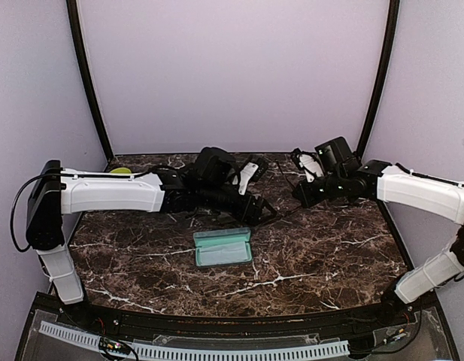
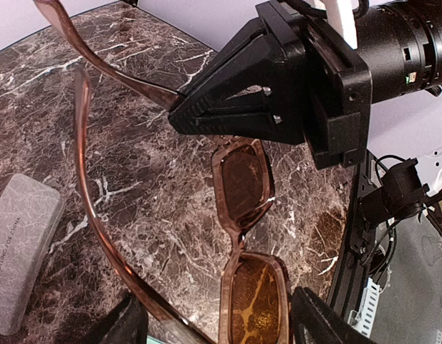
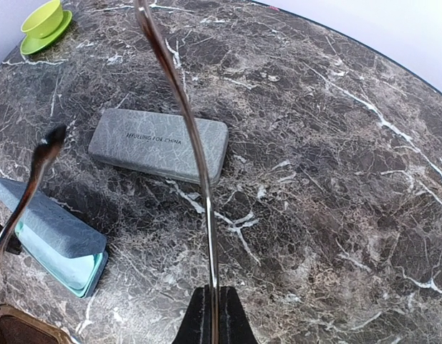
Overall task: Organize the sunglasses
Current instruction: Fold the left temple of the sunglasses on the sunglasses.
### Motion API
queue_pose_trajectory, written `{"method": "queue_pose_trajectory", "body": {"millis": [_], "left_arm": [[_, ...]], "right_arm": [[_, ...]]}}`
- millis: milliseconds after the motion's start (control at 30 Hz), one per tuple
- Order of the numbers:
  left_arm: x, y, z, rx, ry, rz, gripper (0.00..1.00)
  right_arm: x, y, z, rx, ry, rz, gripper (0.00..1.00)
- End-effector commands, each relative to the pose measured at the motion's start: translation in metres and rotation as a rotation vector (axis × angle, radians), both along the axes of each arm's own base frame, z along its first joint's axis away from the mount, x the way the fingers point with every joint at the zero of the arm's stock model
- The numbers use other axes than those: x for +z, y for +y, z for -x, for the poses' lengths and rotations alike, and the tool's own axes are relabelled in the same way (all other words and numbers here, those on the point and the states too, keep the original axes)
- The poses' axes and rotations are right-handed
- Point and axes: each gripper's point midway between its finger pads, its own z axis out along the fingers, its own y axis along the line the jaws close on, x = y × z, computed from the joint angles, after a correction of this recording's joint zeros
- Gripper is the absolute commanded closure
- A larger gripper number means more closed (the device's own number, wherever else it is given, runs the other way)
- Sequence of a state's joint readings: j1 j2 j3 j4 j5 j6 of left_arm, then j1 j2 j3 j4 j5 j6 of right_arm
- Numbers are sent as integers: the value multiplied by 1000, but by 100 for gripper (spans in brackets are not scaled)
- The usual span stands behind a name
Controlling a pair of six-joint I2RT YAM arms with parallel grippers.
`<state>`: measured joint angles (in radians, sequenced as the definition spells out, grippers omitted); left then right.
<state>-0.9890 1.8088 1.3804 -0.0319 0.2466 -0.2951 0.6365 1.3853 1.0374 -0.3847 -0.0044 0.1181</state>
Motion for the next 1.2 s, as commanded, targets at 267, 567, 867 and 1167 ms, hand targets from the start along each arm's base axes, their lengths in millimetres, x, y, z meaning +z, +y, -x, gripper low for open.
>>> {"method": "queue_pose_trajectory", "body": {"millis": [267, 567, 867, 1167], "left_arm": [[-3, -22, 18, -111, 36, 1, 29], [0, -12, 8, -59, -47, -43, 28], [-10, -18, 9, -124, -169, -112, 7], [-11, -31, 25, -195, -251, -127, 6]], "right_arm": [[7, 14, 1, 12, -11, -55, 100], [-3, 8, 5, 7, 0, -24, 100], [-12, 15, 11, 43, 48, -46, 100], [-19, 18, 13, 55, 72, -44, 100]]}}
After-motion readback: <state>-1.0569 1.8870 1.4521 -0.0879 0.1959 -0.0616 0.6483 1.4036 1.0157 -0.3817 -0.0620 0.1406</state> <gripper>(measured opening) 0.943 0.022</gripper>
